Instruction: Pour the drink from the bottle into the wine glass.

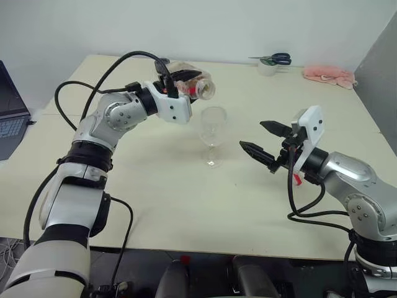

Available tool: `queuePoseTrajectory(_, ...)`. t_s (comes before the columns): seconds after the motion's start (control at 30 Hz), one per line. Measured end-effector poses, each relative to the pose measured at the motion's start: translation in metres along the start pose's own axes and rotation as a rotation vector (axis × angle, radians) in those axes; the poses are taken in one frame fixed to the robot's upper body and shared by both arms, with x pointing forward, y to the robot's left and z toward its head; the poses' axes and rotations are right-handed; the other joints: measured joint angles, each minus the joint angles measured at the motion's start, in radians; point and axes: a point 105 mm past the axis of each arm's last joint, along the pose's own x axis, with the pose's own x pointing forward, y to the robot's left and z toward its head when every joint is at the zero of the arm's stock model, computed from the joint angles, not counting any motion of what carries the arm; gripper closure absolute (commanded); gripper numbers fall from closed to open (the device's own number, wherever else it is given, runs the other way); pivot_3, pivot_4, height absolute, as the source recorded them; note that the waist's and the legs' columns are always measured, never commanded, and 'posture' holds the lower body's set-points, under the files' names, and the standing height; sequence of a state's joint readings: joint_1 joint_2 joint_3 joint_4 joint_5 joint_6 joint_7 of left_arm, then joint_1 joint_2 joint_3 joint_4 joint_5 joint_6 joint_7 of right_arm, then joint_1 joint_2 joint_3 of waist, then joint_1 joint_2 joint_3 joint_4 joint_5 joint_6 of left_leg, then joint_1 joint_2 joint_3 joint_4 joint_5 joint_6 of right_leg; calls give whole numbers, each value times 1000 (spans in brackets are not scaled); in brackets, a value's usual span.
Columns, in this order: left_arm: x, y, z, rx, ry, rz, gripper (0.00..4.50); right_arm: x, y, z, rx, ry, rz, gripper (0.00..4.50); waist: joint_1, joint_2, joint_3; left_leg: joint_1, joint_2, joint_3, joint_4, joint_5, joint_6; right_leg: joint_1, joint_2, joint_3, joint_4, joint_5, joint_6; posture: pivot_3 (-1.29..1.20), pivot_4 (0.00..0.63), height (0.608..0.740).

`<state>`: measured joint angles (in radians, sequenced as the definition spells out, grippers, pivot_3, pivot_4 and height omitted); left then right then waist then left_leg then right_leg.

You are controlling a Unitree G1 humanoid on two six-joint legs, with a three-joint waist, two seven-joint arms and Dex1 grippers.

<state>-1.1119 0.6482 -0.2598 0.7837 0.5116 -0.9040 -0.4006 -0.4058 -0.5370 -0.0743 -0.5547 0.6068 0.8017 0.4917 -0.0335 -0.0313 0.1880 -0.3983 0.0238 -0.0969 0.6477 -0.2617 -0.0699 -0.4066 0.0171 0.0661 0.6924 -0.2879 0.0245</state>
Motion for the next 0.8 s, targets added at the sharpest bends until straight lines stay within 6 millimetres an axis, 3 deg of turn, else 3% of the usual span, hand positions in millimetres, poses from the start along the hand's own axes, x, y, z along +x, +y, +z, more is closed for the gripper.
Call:
queuePoseTrajectory(0.4, 1, 14, 4, 119, -20, 61, 2701, 1, -2, -1, -4, 0, -6, 0, 0, 0, 0, 0, -1, -1, 5, 0, 0, 0, 0, 0, 5, 0, 0, 0, 150, 740)
queuePoseTrajectory(0.8, 2, 9, 4, 147, -26, 48, 2701, 2, 1, -1, -13, -3, 4, 0, 0, 0, 0, -2, -1, -2, 13, 0, 1, 0, 0, 0, 9, 0, 1, 0, 150, 740)
